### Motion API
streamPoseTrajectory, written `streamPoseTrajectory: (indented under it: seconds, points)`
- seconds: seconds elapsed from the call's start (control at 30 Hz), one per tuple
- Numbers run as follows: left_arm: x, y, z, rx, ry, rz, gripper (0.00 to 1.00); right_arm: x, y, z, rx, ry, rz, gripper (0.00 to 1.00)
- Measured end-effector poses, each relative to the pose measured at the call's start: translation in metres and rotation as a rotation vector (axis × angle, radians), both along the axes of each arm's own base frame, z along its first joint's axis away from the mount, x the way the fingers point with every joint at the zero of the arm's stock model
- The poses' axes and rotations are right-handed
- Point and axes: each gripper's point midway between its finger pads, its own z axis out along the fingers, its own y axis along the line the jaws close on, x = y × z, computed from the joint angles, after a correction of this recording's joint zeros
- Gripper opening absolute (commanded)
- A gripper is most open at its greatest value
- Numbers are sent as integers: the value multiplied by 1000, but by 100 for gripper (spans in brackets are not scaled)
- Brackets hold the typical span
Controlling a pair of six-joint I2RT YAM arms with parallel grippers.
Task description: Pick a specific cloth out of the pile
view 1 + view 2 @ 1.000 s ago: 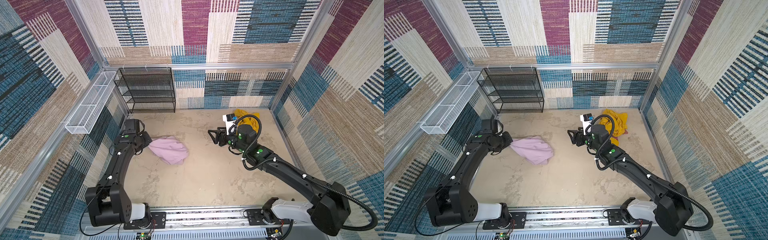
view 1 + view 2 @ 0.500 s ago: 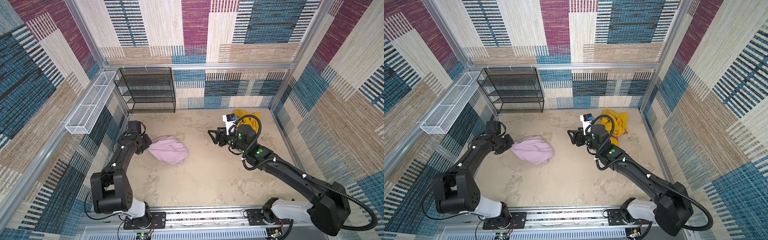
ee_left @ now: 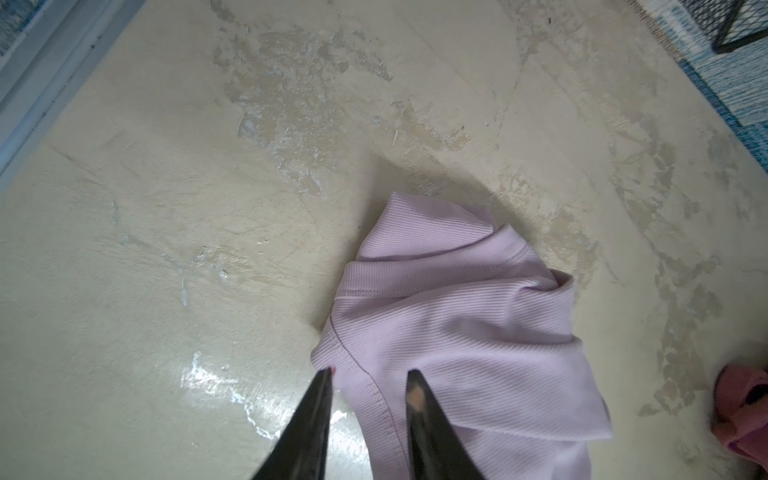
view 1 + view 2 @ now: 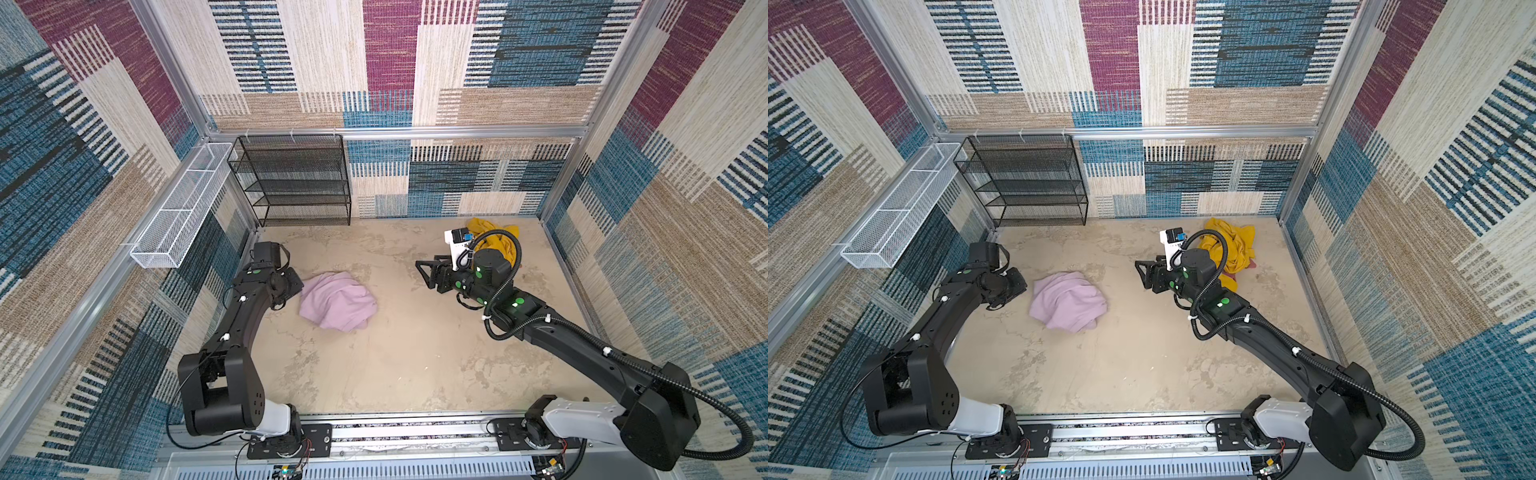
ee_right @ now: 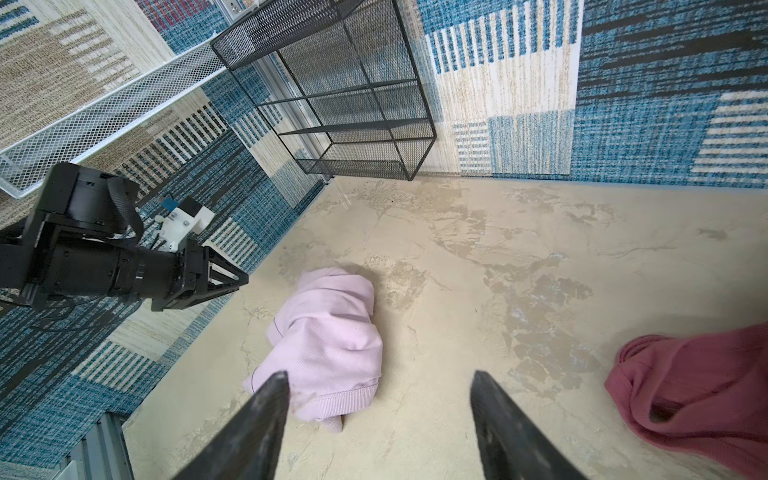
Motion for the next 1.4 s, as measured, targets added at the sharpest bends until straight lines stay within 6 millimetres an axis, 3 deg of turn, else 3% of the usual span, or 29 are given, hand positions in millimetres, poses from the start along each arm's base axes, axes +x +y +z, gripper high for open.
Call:
streamPoseTrajectory:
  seconds: [0.17,0.37,0.63,0.83,0.97,1.13,1.4]
  points:
    - [0,-34,28,14,-76,-109,34,0,0,-6,-4,12,-1,72]
    - [-2,-100,44,30,-119,-292,33,-3,-3,-12,-5,26,-4,72]
    - [-12,-185,22,68,-69,-527,33,-9,-10,-15,-2,22,-24,72]
    - [-7,-220,-5,121,-13,-606,42,-13,-15,-10,5,9,-34,72]
    - [-5,-240,-26,172,25,-653,42,-15,-18,-5,12,-4,-42,73]
    - [2,-244,-47,255,63,-653,42,-16,-22,0,17,-19,-58,73]
    - [0,-249,-60,372,92,-677,42,-15,-25,-5,5,-10,-73,73]
